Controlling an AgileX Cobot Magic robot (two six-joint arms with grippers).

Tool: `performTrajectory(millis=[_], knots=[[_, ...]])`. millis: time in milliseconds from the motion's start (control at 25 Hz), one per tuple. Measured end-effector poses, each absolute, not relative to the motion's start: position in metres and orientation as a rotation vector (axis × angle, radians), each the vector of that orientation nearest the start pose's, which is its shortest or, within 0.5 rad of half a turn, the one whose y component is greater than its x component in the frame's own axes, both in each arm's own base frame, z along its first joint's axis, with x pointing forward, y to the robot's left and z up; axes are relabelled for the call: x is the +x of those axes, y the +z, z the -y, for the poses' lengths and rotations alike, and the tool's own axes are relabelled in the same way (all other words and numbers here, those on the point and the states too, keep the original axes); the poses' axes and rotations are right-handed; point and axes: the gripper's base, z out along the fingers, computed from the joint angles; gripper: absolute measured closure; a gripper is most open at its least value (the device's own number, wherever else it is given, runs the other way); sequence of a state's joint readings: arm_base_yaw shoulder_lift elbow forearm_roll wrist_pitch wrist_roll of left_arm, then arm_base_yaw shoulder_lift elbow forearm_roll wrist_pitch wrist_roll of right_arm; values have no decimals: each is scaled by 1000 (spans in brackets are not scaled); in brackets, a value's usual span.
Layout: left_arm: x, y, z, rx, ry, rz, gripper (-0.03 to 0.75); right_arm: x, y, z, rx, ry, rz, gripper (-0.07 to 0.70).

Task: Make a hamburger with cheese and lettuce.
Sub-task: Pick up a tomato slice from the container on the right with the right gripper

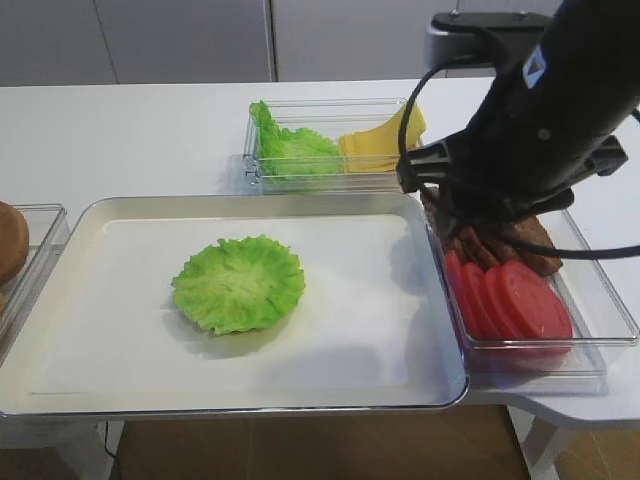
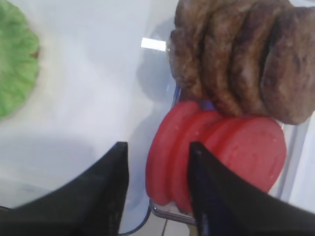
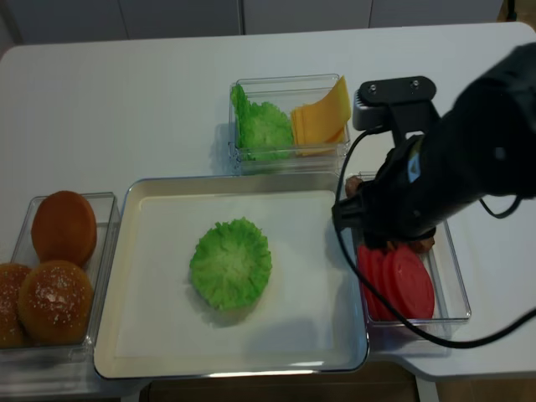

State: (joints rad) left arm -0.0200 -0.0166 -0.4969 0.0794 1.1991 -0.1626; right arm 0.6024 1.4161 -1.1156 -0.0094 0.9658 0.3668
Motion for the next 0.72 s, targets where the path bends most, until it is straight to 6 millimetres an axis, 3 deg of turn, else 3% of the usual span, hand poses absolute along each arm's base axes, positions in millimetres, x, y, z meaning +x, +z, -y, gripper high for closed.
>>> performTrajectory(millis=[320,720], knots=[[-13,266,-7,-165,-8,-2160,353,239,265,-173,-361,124,-2867,344],[-13,266,-7,-165,-8,-2160,353,244,258,-173,-352,65,-2875,377]])
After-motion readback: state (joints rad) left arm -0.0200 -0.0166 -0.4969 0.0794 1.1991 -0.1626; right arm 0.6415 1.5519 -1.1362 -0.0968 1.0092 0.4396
